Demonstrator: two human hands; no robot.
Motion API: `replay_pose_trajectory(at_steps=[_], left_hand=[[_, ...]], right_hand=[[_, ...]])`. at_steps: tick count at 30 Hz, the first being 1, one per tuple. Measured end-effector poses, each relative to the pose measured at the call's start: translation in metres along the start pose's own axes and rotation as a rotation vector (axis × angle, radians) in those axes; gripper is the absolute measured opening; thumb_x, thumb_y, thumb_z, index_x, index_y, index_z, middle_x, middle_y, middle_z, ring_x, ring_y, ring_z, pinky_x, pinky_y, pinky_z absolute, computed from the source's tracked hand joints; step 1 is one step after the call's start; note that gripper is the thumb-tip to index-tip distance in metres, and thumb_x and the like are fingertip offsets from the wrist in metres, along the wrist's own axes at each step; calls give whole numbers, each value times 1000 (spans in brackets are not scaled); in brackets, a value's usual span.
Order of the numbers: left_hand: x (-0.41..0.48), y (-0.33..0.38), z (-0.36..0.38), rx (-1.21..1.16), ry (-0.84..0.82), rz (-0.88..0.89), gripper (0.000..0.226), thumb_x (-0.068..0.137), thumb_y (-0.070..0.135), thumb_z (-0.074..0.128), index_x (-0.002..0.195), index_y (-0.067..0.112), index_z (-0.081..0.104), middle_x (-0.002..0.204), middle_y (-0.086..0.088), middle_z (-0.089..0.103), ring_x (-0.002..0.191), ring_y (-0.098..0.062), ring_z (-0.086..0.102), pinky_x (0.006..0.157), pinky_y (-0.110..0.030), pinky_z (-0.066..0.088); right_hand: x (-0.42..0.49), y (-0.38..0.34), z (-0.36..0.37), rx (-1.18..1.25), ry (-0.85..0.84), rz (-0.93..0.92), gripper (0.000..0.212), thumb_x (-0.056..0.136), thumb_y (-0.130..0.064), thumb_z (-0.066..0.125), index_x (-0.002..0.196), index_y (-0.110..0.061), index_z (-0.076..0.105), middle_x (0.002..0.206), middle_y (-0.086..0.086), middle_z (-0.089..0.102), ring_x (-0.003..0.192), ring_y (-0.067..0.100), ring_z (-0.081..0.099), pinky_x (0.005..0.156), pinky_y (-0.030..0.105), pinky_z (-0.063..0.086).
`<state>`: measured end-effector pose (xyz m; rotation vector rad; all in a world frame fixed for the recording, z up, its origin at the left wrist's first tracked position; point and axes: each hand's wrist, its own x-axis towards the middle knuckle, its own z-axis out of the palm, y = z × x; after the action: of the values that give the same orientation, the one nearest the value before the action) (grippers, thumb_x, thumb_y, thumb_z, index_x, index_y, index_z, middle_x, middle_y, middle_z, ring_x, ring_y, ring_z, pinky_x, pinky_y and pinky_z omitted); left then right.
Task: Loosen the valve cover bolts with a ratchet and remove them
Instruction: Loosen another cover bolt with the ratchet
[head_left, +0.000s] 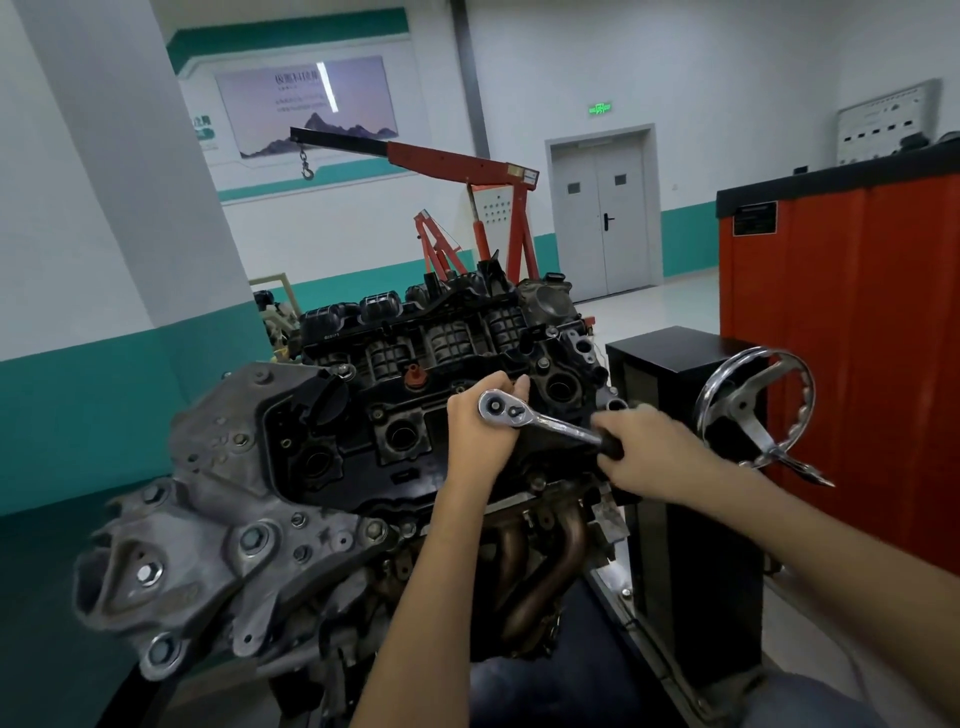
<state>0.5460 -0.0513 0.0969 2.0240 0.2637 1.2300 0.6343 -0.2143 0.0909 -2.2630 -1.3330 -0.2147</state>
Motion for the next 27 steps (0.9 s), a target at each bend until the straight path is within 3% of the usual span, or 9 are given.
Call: replay_pose_trajectory(at_steps=[2, 4, 7, 10, 13, 17, 21, 24, 27], left_hand=[[1, 0, 0, -50, 9, -19, 55, 96, 15, 61, 54, 19, 27, 48, 9, 26, 51, -8, 23, 54, -27, 22], [1, 1, 2, -127, 55, -41, 52, 98, 13, 57, 56, 18, 27, 53, 6, 26, 53, -10, 22, 56, -28, 22], [-2, 3, 8, -226, 146, -81, 50, 101, 10, 51, 57, 19, 29, 55, 6, 27, 51, -7, 24, 54, -24, 25], [-3, 7, 20, -391, 217, -115, 53, 100, 0, 45, 57, 22, 26, 53, 10, 27, 49, -5, 21, 64, -12, 34], [-2, 9, 22, -273, 198, -51, 50, 99, 0, 50, 61, 19, 24, 58, 4, 20, 49, -4, 20, 54, -14, 24], [0, -2, 2, -128, -24, -25, 52, 98, 8, 56, 60, 19, 23, 54, 10, 22, 49, -4, 21, 51, -17, 21], [6, -4, -10, 7, -193, -28, 51, 96, 10, 59, 56, 17, 27, 52, 7, 28, 51, -7, 25, 55, -25, 24], [4, 3, -2, -21, -124, -60, 53, 96, 8, 57, 55, 18, 26, 51, 9, 26, 50, -6, 23, 55, -24, 23], [0, 5, 8, -167, 48, -147, 52, 98, 5, 54, 57, 23, 27, 55, 12, 27, 50, -3, 25, 52, -18, 24]], right_hand=[[13, 0, -16, -139, 39, -40, 17, 81, -22, 61, 74, -26, 47, 67, -8, 45, 69, 23, 50, 61, 29, 37], [12, -4, -12, -118, 50, -17, 22, 81, -21, 62, 70, -27, 44, 67, -8, 46, 65, 20, 47, 60, 29, 36], [-14, -17, 24, 212, 21, 57, 27, 81, -12, 62, 66, -24, 44, 67, -1, 53, 62, 20, 53, 58, 29, 43], [-40, -52, 67, 620, -34, 121, 26, 80, -3, 61, 69, -24, 51, 62, -6, 55, 52, 3, 51, 51, 16, 42], [-46, -75, 85, 847, -88, 136, 19, 82, -3, 57, 80, -22, 57, 62, -2, 61, 49, 6, 56, 46, 16, 45], [-31, -40, 60, 489, -80, 78, 22, 80, -5, 59, 69, -22, 51, 62, -4, 54, 55, 12, 52, 47, 15, 40], [4, 0, 3, 48, -80, -9, 6, 84, -14, 61, 84, -18, 57, 77, -1, 56, 70, 21, 57, 63, 30, 49], [16, 7, -23, -119, 43, -39, 14, 82, -20, 64, 77, -23, 51, 67, -9, 47, 65, 17, 47, 62, 28, 38], [-1, -1, 3, 43, 23, 20, 19, 82, -18, 64, 74, -24, 48, 70, -4, 50, 66, 21, 52, 60, 28, 42]])
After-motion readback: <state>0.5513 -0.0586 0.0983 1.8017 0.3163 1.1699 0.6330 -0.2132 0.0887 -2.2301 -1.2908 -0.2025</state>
